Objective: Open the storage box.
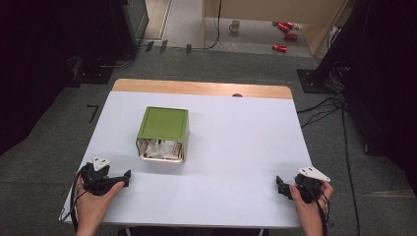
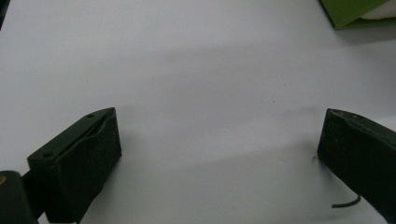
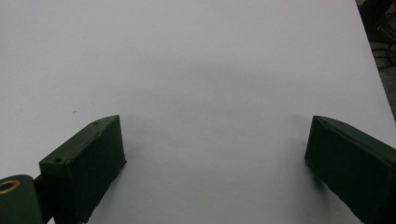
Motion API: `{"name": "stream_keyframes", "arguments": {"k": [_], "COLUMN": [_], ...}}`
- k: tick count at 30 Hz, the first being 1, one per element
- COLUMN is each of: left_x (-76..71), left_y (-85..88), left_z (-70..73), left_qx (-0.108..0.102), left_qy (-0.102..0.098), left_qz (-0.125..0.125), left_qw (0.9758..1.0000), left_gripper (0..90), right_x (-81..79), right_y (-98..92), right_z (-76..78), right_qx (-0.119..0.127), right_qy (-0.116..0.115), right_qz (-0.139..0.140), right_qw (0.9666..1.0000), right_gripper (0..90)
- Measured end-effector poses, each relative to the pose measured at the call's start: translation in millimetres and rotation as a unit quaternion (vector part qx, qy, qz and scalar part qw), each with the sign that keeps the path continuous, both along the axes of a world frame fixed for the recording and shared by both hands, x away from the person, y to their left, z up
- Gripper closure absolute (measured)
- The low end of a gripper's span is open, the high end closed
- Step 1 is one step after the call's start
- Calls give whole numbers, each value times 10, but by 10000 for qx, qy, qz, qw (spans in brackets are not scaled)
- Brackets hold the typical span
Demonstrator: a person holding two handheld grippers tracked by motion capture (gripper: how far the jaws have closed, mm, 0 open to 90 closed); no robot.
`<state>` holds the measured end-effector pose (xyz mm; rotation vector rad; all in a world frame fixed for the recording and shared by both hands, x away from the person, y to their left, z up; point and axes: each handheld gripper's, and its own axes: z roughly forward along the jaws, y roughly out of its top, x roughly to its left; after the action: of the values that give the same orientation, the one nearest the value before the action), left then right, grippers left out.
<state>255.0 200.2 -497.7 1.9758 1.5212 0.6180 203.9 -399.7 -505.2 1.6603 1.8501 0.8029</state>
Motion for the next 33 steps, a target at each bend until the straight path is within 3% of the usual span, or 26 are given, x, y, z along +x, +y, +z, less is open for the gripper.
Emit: {"name": "stream_keyframes", "arguments": {"k": [8,11,14,16,17,22,28,33], "left_x": [-5,-22,-42,-55,-76,-100,-96,-55], "left_y": [-26,-47,-113,-130,-166,-209,-291,-365], "left_z": [21,48,127,156,211,308,429,480], "left_qx": [42,22,-258,-307,-454,-698,-1152,-1283], "left_qy": [54,-30,-141,-195,-295,-342,-415,-442], "left_qz": [116,100,-78,-129,-190,-317,-474,-562], "left_qw": [9999,9999,9995,9993,9984,9965,9913,9892], "left_gripper": [0,69,75,94,154,187,277,344], "right_x": [1,0,-1,-1,-1,-1,-1,-1], "right_y": [-1,1,1,1,1,1,1,1], "right_z": [-1,0,0,0,0,0,0,-1], "right_qx": [-6,0,0,0,-2,-1,-3,-3], "right_qy": [-6,1,-2,-3,-4,-4,-6,-6], "right_qz": [11,-1,-1,-1,-1,-1,0,0], "right_qw": [10000,10000,10000,10000,10000,10000,10000,10000], "right_gripper": [42,42,42,42,42,42,42,42]}}
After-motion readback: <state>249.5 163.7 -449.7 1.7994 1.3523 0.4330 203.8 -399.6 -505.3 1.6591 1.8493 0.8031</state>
